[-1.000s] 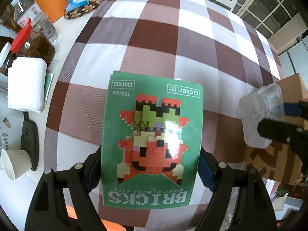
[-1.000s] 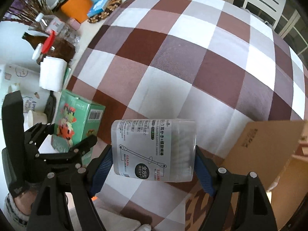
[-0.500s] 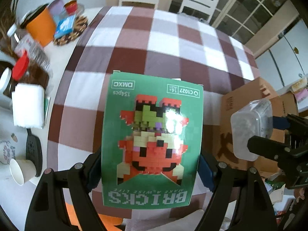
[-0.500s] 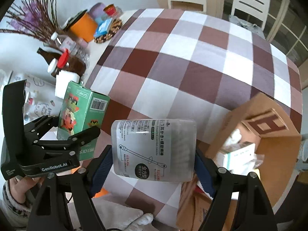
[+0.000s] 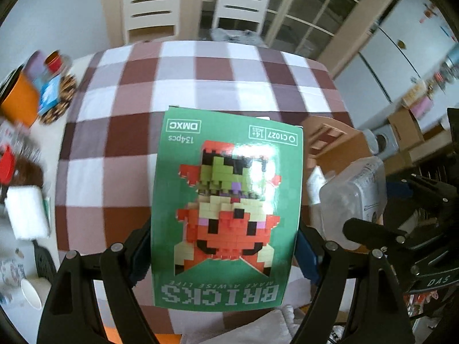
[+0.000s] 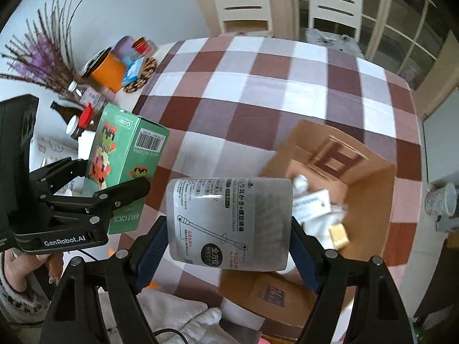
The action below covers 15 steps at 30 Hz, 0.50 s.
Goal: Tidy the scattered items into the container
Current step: 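Lift and carry the BRICKS box and plastic case with both tools over the box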
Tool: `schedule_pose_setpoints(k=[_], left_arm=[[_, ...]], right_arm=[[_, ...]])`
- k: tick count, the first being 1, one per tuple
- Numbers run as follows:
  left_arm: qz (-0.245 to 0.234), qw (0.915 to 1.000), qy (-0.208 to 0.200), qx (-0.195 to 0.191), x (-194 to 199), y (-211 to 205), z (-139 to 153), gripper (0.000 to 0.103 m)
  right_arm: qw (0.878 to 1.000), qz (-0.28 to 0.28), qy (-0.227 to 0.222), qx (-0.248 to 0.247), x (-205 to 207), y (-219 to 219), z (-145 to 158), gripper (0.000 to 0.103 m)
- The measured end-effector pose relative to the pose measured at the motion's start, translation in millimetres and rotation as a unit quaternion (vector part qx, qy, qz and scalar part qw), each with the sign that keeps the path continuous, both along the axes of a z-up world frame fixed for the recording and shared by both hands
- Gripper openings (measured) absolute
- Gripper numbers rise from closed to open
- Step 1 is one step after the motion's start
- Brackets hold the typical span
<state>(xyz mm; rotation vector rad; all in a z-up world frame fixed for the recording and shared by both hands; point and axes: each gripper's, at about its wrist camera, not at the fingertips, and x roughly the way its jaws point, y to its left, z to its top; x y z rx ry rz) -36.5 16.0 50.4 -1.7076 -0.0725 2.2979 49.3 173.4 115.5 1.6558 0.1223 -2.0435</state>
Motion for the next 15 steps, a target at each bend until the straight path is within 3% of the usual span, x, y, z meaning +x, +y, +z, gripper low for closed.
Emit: schedule_pose_setpoints(k=[15], left_arm=[[-0.116, 0.9932, -0.008, 0.010, -11, 112, -1, 0.083]], right_arm=[[0.993, -0.113, -0.006, 0.009, 1, 103, -11, 0.081]])
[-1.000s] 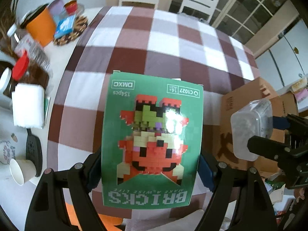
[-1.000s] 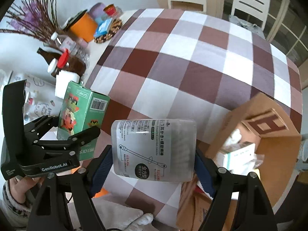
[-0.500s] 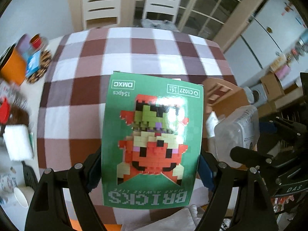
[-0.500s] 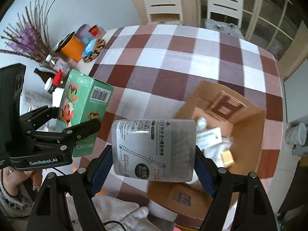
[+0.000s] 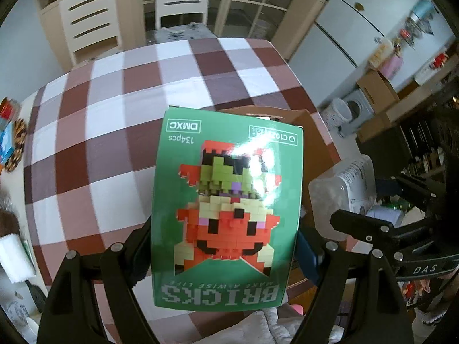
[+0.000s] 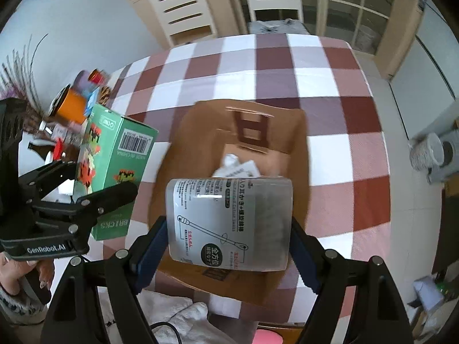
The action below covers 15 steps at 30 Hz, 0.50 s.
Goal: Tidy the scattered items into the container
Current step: 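Lift and carry the BRICKS box and plastic case with both tools over the box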
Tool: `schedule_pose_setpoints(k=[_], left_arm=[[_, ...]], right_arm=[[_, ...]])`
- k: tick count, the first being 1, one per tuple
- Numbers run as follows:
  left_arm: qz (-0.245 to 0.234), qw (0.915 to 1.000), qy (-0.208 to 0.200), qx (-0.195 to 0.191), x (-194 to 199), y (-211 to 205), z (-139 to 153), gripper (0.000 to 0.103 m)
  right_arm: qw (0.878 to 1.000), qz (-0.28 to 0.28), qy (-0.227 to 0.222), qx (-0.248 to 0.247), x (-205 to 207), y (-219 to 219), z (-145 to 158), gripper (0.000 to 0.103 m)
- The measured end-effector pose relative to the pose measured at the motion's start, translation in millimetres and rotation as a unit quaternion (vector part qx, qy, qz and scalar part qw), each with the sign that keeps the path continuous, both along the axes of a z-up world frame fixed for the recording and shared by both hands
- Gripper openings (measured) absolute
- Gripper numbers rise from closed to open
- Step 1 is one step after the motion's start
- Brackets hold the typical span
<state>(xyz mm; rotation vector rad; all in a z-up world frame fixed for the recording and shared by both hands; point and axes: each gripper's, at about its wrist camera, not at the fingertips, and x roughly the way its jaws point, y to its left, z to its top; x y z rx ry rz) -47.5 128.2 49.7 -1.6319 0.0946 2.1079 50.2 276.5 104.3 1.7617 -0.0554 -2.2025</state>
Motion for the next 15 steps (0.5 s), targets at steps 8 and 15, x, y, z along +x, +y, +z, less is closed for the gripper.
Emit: schedule_pose_setpoints(k=[8, 15], left_arm=[[-0.043, 0.9990, -0.011, -0.007, -3, 39, -15, 0.083], [-0.052, 0.9984, -0.018, -0.013, -10, 53, -24, 0.083]], right_arm=[[1.000, -0.011, -0.008, 0.017, -1, 18, -13, 0.081], [0.999, 0.000, -0.019, 0.027, -1, 20, -24, 0.081]])
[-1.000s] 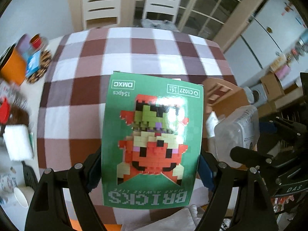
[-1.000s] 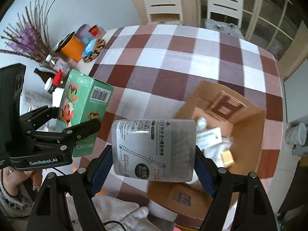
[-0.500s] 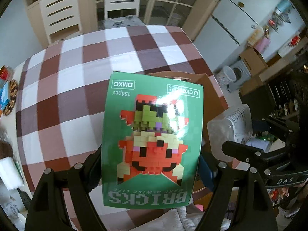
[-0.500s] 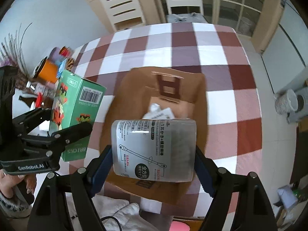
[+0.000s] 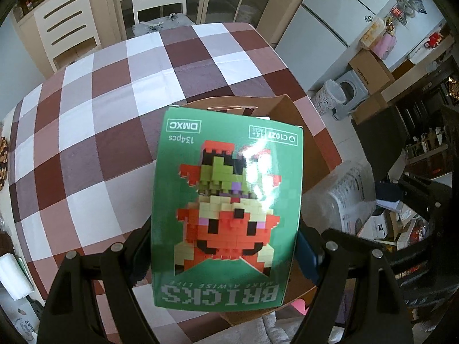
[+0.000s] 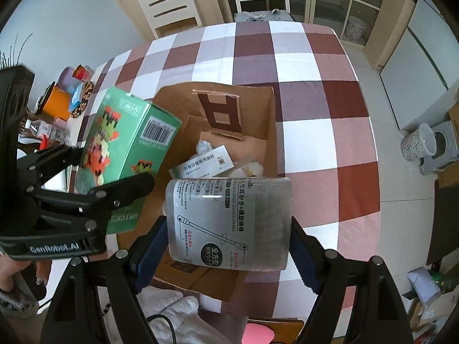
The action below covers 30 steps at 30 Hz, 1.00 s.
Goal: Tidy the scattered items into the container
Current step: 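Lift and carry the BRICKS box and plastic case with both tools over the box, then open both tools to drop the BRICKS box and plastic case into the box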
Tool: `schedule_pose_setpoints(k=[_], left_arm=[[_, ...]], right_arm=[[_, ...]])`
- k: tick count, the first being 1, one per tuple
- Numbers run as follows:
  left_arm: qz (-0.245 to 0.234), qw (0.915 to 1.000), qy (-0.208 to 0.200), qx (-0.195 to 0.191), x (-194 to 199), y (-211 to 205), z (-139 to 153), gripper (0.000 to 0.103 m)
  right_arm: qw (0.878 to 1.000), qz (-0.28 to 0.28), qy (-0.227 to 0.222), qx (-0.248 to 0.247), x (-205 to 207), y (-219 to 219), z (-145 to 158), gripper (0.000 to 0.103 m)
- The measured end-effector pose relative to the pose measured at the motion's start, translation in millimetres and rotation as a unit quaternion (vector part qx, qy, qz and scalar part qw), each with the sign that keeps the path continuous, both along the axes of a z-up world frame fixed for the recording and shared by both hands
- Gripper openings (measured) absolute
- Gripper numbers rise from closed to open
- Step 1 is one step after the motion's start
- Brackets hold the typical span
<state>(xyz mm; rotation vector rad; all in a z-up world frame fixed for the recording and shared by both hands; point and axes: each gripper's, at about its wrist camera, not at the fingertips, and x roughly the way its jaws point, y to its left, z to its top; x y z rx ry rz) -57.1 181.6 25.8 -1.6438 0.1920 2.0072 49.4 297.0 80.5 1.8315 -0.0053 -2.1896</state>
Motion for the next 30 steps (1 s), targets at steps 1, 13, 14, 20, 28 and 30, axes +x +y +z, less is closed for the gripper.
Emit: schedule_pose_setpoints(k=[1, 13, 14, 20, 28, 30], left_arm=[[-0.001, 1.0000, 0.001, -0.002, -1, 2, -1, 0.083], [-0.010, 0.9999, -0.009, -0.009, -14, 11, -9, 0.083], [-0.010, 0.9998, -0.011, -0.009, -14, 11, -10, 0.083], [-0.009, 0.9997, -0.020, -0.012, -19, 15, -15, 0.083], [0.002, 0.9990, -0.037, -0.025, -25, 11, -20, 0.089], [0.004, 0.9991, -0.035, -0.025, -25, 9, -16, 0.090]], right_arm=[[1.000, 0.003, -0.002, 0.001, 0, 0, -1, 0.081], [1.000, 0.028, -0.011, -0.001, -6, -9, -5, 0.081], [0.999, 0.031, -0.011, 0.000, -6, -10, -4, 0.081], [0.998, 0.059, -0.013, 0.010, -3, -21, -5, 0.081], [0.996, 0.087, -0.001, 0.011, -1, -30, 4, 0.082], [0.996, 0.084, 0.009, 0.018, 0, -29, 10, 0.082]])
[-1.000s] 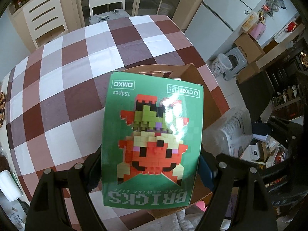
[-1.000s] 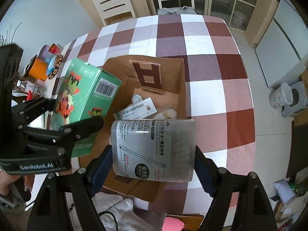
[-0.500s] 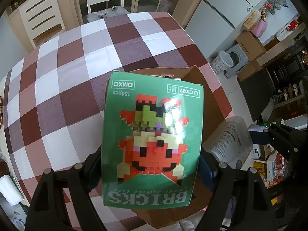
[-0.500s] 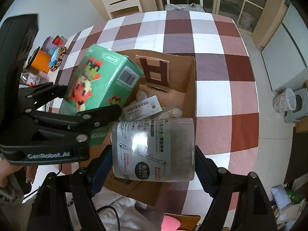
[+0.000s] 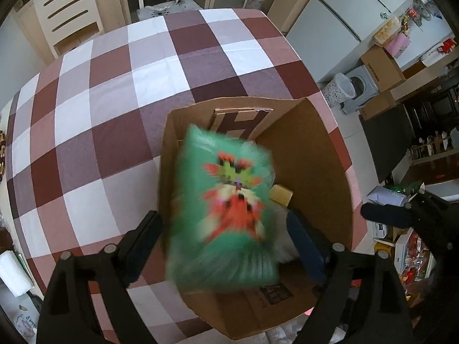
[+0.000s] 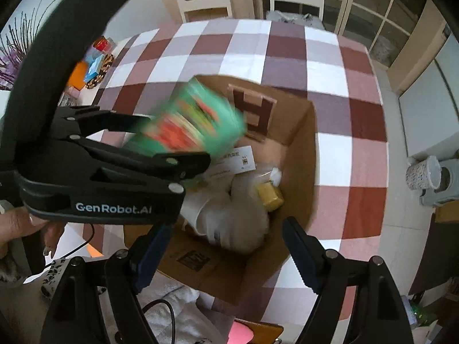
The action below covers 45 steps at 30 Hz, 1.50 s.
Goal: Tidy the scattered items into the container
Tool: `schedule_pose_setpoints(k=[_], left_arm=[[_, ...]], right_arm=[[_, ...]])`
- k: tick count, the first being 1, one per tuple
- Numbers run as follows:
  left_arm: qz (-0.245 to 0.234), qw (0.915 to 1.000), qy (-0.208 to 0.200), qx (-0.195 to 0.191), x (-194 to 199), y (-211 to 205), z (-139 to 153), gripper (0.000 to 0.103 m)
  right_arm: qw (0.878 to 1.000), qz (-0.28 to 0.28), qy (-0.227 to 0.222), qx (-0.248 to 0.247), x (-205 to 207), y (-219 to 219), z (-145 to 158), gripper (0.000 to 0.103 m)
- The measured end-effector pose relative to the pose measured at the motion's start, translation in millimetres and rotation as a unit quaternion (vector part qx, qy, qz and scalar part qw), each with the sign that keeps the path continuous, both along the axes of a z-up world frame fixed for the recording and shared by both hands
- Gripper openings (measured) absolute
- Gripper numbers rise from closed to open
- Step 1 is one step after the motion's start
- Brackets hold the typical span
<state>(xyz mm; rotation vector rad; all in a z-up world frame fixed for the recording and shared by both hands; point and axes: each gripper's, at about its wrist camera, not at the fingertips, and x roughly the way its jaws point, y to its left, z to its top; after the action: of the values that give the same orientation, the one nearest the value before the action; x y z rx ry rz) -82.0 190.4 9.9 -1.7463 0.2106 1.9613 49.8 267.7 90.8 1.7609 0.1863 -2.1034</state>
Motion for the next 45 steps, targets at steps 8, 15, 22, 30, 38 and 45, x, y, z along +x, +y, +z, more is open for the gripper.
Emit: schedule_pose_setpoints(k=[8, 15, 22, 30, 38, 45], left_arm=[[0.001, 1.0000, 0.008, -0.004, 6, -9, 20, 0.099], [0.009, 0.9996, -0.007, -0.025, 24, -20, 26, 0.100], [0.008, 0.9971, -0.003, -0.076, 48, -25, 25, 0.101], [0.016, 0.9957, -0.025, -0.088, 62, -33, 14, 0.101], [0.017, 0.9958, -0.012, -0.089, 66, -35, 19, 0.101], [0.010, 0.9960, -0.008, -0.088, 66, -33, 21, 0.101]], right_arm=[[0.999, -0.050, 0.014, 0.015, 4, 20, 16, 0.082], [0.995, -0.094, 0.004, 0.033, 9, 37, 11, 0.082], [0.992, -0.121, 0.005, 0.036, 17, 41, 6, 0.082], [0.992, -0.116, 0.001, 0.050, 22, 33, -1, 0.082], [0.992, -0.115, 0.002, 0.058, 22, 30, -2, 0.082], [0.991, -0.116, 0.002, 0.066, 21, 28, -3, 0.082]])
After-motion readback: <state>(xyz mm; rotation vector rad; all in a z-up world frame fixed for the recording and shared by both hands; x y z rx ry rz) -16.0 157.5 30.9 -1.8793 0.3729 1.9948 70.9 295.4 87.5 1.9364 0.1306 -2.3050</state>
